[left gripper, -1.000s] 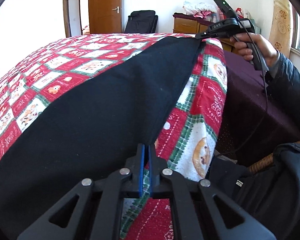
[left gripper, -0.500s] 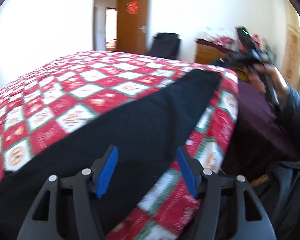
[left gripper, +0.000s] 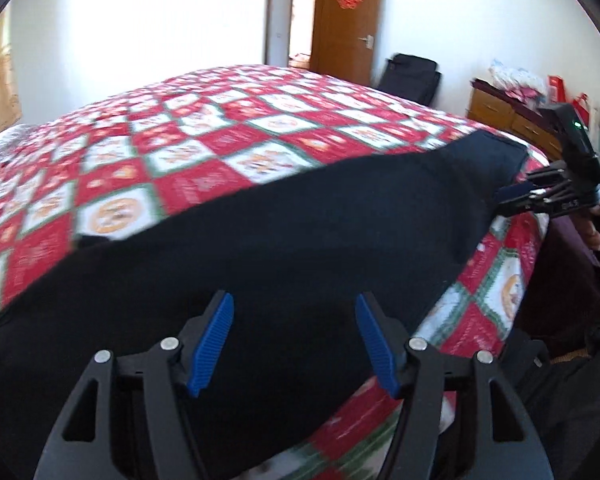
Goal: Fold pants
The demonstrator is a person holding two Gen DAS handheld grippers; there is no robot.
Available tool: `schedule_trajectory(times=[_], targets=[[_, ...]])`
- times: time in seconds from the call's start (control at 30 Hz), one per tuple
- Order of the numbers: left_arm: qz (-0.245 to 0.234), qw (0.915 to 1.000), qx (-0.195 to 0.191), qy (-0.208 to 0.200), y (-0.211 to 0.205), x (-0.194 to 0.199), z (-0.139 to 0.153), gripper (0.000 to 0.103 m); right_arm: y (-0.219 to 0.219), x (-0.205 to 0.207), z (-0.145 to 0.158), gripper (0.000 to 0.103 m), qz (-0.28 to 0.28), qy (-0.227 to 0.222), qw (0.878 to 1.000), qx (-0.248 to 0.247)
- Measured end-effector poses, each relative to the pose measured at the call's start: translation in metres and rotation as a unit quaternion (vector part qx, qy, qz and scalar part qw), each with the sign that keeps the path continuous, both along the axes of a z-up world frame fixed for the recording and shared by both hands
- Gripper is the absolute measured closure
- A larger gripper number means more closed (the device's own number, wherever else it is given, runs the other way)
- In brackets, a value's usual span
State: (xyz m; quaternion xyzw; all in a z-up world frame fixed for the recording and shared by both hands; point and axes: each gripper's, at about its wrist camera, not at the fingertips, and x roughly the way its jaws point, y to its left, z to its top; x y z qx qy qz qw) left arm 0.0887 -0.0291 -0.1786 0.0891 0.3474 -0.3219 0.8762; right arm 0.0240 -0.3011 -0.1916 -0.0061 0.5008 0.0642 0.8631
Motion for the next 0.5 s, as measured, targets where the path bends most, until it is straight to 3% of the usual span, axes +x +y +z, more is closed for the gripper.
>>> schedule_trajectory(times=[0.27, 0.33, 0.47, 0.5], targets=[[0.138, 0.9902, 0.003, -0.018, 0.085, 0.03, 0.007, 0.036, 0.03, 0.014, 0.029, 0.061, 0.014, -0.091, 0.994, 0.058], [0.168, 0.9855, 0.009, -0.021, 0.108, 0.033, 0.006, 0.036, 0.043, 0.024, 0.022, 0.061, 0.029, -0.084, 0.994, 0.057], [0.226, 0.9731, 0.033, -0.029, 0.153, 0.037, 0.002, 0.036, 0.065, 0.034, -0.017, 0.061, 0.054, -0.006, 0.998, 0.039], [0.244, 0.9685, 0.04, -0.031, 0.165, 0.038, 0.001, 0.036, 0.069, 0.032, -0.019, 0.061, 0.06, -0.009, 0.998, 0.024]])
